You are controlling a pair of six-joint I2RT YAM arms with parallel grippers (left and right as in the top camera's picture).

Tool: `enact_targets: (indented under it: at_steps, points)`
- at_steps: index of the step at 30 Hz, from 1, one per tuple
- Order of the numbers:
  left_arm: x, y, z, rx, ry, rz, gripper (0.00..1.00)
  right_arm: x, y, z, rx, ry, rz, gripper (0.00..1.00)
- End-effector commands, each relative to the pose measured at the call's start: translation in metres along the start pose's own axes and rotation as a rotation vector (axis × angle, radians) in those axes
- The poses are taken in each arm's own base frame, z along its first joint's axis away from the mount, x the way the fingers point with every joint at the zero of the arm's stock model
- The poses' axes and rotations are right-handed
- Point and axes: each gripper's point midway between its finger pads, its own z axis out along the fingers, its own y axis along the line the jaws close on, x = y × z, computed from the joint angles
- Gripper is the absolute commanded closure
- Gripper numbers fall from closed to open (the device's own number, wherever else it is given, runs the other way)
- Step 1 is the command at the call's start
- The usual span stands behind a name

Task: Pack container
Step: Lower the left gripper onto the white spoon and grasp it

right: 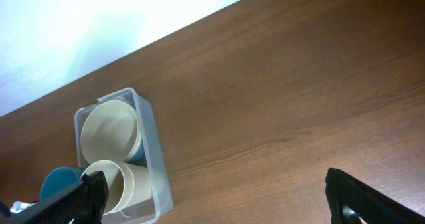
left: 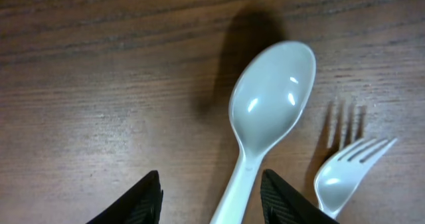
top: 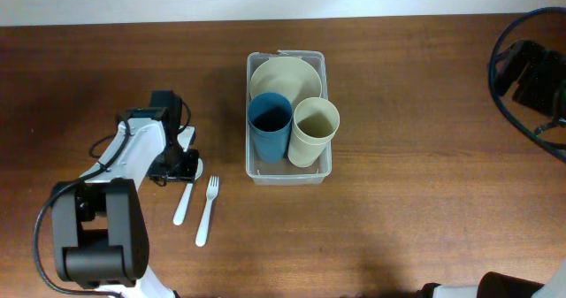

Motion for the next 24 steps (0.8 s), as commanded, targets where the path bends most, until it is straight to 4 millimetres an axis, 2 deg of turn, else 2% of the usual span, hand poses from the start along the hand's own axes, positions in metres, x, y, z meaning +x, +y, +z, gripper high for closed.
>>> enact_targets:
  at_steps: [1,6,11,14,16,19,22,24]
  points:
    - [0.01,-0.003,0.013,-0.005,0.026,0.027,0.5,-0.003,-0.002,-0.002,0.005,-0.013,-0.004,0.01]
    - [0.01,-0.013,0.024,-0.01,0.009,0.059,0.46,-0.003,-0.002,-0.002,0.005,-0.013,-0.004,0.01]
    - [0.007,-0.013,0.026,-0.022,-0.006,0.061,0.46,-0.003,-0.002,-0.002,0.005,-0.013,-0.004,0.01]
    - [0.007,-0.013,0.026,-0.022,-0.009,0.061,0.6,-0.003,-0.002,-0.002,0.005,-0.013,-0.004,0.01]
    - [0.007,-0.012,0.026,-0.023,-0.009,0.061,0.73,-0.003,-0.002,-0.002,0.005,-0.013,-0.004,0.01]
    - [0.007,-0.013,0.026,-0.023,-0.008,0.062,0.85,-0.003,-0.002,-0.002,0.005,-0.013,-0.004,0.01]
    - [0.008,-0.013,0.026,-0.022,-0.003,0.061,0.94,-0.003,-0.002,-0.002,0.005,-0.013,-0.004,0.01]
    - [0.008,-0.012,0.022,-0.021,-0.002,0.05,0.97,-0.003,-0.002,-0.002,0.005,-0.013,-0.004,0.01]
